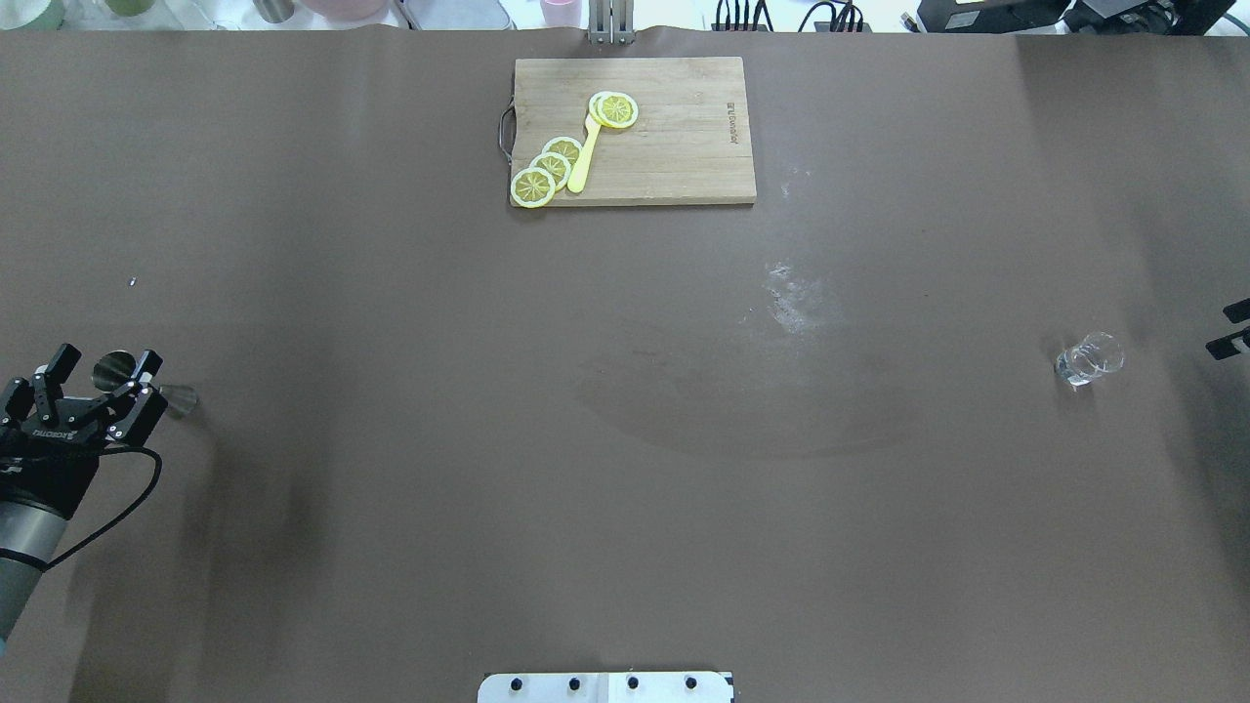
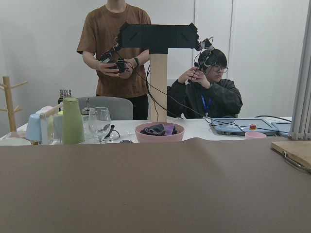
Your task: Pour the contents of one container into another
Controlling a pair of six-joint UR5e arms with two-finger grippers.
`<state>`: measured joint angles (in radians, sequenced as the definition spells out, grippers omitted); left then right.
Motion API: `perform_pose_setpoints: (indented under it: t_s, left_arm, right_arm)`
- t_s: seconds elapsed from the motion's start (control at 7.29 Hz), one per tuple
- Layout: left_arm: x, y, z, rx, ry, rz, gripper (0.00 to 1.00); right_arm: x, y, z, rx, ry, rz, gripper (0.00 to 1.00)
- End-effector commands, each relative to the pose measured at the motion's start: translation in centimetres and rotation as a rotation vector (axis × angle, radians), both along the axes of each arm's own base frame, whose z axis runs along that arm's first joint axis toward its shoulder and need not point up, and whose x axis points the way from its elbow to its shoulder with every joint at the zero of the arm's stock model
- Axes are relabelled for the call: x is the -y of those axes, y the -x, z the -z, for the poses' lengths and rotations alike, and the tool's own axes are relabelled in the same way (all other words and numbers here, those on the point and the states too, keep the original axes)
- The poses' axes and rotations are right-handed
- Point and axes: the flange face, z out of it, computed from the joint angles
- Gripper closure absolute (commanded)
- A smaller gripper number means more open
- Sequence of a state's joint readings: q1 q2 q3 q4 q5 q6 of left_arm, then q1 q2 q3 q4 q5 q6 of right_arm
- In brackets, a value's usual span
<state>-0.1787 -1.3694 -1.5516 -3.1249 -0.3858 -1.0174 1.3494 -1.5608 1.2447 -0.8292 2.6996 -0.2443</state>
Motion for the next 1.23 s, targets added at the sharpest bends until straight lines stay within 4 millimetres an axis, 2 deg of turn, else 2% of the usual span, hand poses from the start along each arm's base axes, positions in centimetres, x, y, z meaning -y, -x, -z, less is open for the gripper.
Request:
perform_pose_setpoints:
  t_s: [0.0,0.14,0.27,0.55,0.69,1.1]
  left_arm:
    - [0.1,-1.0,-0.9,-0.001,0.0,0.0,0.04]
    - [0.2,-1.7,-1.6,-0.006,-0.002,0.001,0.04]
    - [0.3,-1.9,-1.6,-0.008,-0.002,0.0,0.04]
    - [0.2,-2.0,-2.0,-0.002,0.0,-0.001,0.04]
    - [0.0,-2.1,-2.7,-0.009,0.007,-0.005,0.04]
    - [-0.4,-2.5,-2.9,-0.006,0.011,-0.017,0.05]
  right_arm:
    - [-1.8,-0.3,-0.2,0.019,-0.201,-0.01,0.0]
    - [-2.5,1.2,-0.4,0.039,-0.279,0.023,0.0]
    - [-2.5,1.8,0.3,0.038,-0.355,0.022,0.0]
    - [-0.7,5.4,2.2,0.039,-0.446,0.079,0.0]
    - [0.0,5.7,2.5,0.007,-0.561,0.101,0.0]
    - [-1.3,5.5,2.0,0.045,-0.578,0.128,0.0]
